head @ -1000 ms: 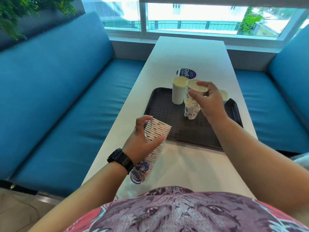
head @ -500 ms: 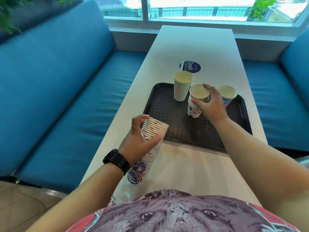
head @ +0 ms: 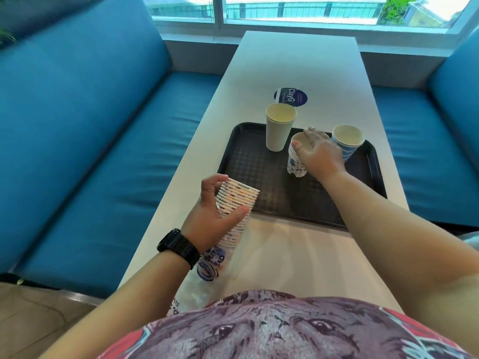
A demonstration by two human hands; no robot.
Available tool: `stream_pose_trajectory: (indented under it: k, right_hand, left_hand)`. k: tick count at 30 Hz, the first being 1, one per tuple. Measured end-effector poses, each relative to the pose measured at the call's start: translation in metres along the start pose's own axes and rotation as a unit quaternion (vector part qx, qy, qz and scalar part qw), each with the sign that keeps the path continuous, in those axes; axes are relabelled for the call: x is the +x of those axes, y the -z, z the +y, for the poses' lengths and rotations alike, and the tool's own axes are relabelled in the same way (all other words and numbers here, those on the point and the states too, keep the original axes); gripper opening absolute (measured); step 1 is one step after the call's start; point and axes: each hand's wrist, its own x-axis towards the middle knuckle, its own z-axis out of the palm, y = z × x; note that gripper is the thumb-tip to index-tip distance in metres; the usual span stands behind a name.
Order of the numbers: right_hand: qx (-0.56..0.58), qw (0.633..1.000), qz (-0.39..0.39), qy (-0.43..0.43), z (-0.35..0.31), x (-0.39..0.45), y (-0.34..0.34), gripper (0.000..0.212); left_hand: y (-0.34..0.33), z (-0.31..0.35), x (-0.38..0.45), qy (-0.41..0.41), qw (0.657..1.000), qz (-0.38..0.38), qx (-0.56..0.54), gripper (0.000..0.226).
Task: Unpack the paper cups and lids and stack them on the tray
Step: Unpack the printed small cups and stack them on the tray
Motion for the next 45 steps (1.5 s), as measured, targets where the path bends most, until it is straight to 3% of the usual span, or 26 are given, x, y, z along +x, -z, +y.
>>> stream_pose_trajectory:
  k: [7,11,13,17,23,33,45]
  right_hand:
    - [0.033,0.999,0.029,0.008,-0.007,-0.004,0.005,0.056]
    - [0.124,0.988,0.088,0.041,-0.035,-0.024,0.012,0.038]
    - [0.2,0.978,0.048,0.03,-0.054,-0.04,0.016,0.027]
    - [0.3,0.943,-0.146,0.013,-0.082,-0.076,0.019,0.022]
    - [0.295,0.927,-0.226,0.052,-0.098,-0.103,0.017,0.018]
    - [0.224,0.946,-0.191,0.135,-0.102,-0.11,0.024,0.01]
    - [0.197,0.958,-0.14,0.154,-0.111,-0.111,0.029,0.009]
  left_hand:
    - [0.004,-0.001,0.002,0.0,1.0,0.001,-0.003,0.067]
    - [0.006,-0.002,0.003,-0.001,1.0,0.0,0.003,0.07]
    - [0.007,0.0,0.004,-0.003,1.0,-0.002,0.0,0.069]
    - [0.01,0.005,0.003,-0.011,1.0,-0.005,-0.004,0.064]
    - [0.015,0.01,-0.001,-0.027,0.999,0.008,0.017,0.067]
    - [0.019,0.014,-0.012,-0.032,0.999,0.012,0.035,0.062]
    - [0.024,0.021,-0.016,-0.034,0.999,0.009,0.033,0.061]
